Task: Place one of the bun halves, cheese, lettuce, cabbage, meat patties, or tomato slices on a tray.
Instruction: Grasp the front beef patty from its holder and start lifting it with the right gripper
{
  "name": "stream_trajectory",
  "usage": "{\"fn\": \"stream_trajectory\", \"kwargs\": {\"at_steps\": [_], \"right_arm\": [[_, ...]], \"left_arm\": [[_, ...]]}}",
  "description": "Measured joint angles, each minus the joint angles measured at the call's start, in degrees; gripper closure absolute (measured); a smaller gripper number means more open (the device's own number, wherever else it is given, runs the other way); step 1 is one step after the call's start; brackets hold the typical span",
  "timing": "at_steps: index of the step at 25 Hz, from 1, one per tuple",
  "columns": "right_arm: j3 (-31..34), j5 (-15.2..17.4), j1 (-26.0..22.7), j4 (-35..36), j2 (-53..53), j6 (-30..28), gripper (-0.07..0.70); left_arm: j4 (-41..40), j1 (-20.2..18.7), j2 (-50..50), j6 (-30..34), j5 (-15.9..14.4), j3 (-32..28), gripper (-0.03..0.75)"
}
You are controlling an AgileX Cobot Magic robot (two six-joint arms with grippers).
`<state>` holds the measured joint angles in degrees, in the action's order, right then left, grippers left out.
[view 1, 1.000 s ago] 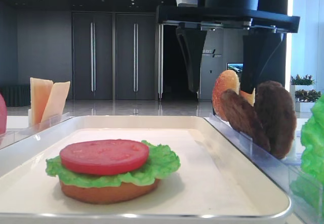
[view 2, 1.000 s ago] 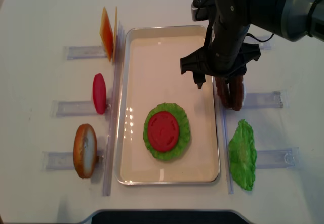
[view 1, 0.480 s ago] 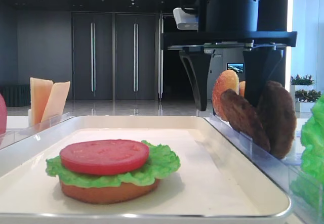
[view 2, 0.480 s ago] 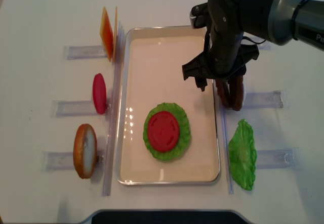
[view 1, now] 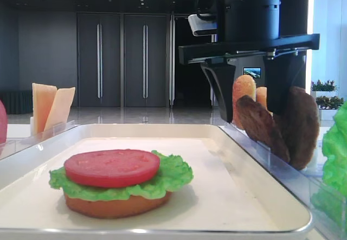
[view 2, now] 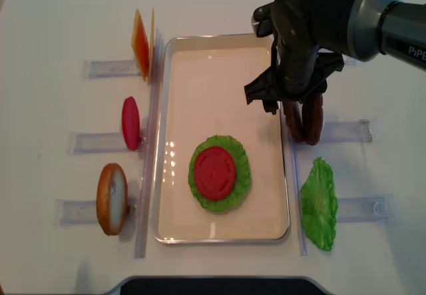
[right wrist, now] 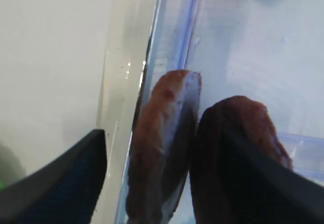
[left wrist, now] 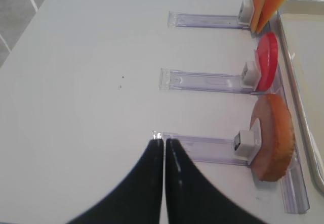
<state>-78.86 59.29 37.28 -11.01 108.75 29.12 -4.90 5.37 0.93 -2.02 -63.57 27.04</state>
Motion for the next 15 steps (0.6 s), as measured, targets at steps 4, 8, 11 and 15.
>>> {"fn": "stream_trajectory", "kwargs": {"at_steps": [4, 8, 11, 15], "right_arm": [[0.0, 0.0, 0.0, -0.54, 0.12, 0.06, 0.194], [0.0, 0.52, 0.0, -0.61, 1.13, 0.06, 0.22], [0.0, 0.63, 0.06, -0.61, 1.31, 0.06, 0.262], [0.0, 0.73, 0.06, -0.55, 1.31, 0.06, 0.402]], "left_arm": [[0.0, 0.0, 0.0, 0.0, 0.0, 0.0, 0.715], [0.0, 0.0, 0.0, 0.0, 0.0, 0.0, 0.715], [0.0, 0.0, 0.0, 0.0, 0.0, 0.0, 0.715], [0.0, 0.0, 0.0, 0.0, 0.0, 0.0, 0.715]]}}
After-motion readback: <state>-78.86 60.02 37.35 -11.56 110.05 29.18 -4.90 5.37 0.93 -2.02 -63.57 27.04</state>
